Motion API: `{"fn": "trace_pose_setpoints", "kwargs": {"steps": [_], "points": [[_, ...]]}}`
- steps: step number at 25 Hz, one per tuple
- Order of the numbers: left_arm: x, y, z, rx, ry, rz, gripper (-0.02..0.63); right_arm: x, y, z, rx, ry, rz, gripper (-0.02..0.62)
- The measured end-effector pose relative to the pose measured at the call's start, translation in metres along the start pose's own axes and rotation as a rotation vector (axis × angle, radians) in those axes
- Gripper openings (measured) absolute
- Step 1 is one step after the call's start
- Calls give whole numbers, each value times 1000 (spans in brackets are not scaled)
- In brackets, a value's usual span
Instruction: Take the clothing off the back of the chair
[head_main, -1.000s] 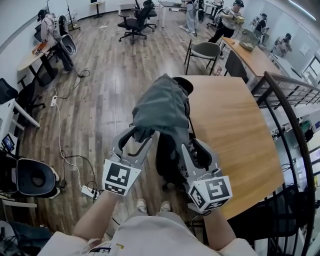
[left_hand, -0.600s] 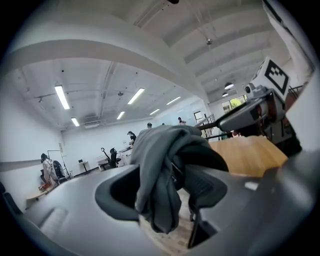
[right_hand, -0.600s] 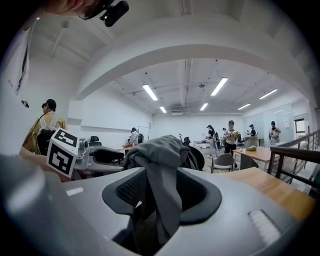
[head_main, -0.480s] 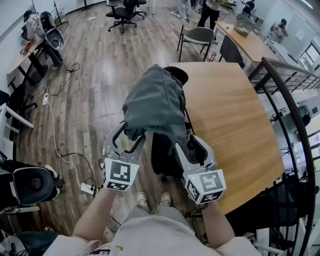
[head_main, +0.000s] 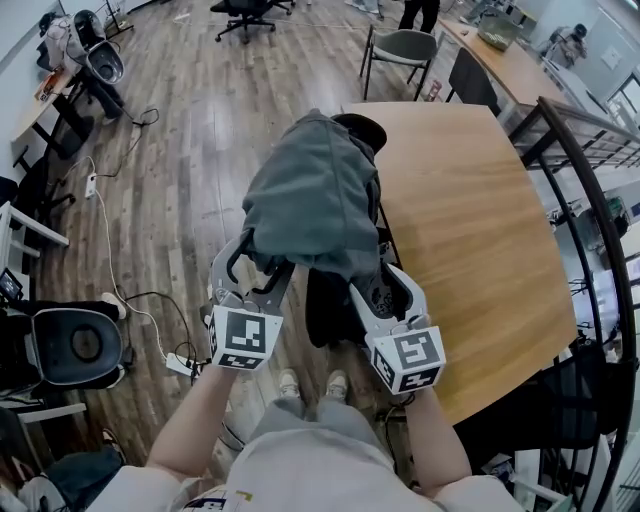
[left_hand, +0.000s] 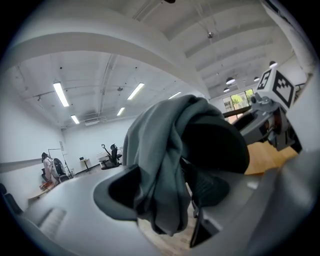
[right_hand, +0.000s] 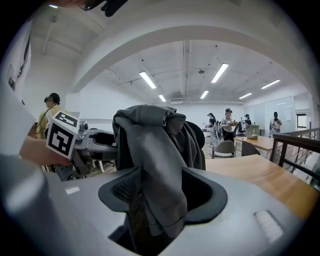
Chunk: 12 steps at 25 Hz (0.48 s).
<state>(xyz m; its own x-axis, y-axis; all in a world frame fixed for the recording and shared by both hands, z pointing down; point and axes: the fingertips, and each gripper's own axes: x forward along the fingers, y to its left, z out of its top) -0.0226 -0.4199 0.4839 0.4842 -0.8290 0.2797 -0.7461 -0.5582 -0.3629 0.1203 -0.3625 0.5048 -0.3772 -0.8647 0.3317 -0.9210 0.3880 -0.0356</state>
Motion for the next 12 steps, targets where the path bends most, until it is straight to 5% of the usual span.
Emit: {"fn": "trace_pose_setpoints", "kwargs": {"steps": [6,10,12], "points": [[17,-1,-8,8,16,2,301,3,2,-17,-145,71,121,254],[27,2,-11,9,16,8,301,18,3,-48,-227,178,129,391],[32,1,-12,14,13,6,301,28,1,-59,-263,196,105,400]]}}
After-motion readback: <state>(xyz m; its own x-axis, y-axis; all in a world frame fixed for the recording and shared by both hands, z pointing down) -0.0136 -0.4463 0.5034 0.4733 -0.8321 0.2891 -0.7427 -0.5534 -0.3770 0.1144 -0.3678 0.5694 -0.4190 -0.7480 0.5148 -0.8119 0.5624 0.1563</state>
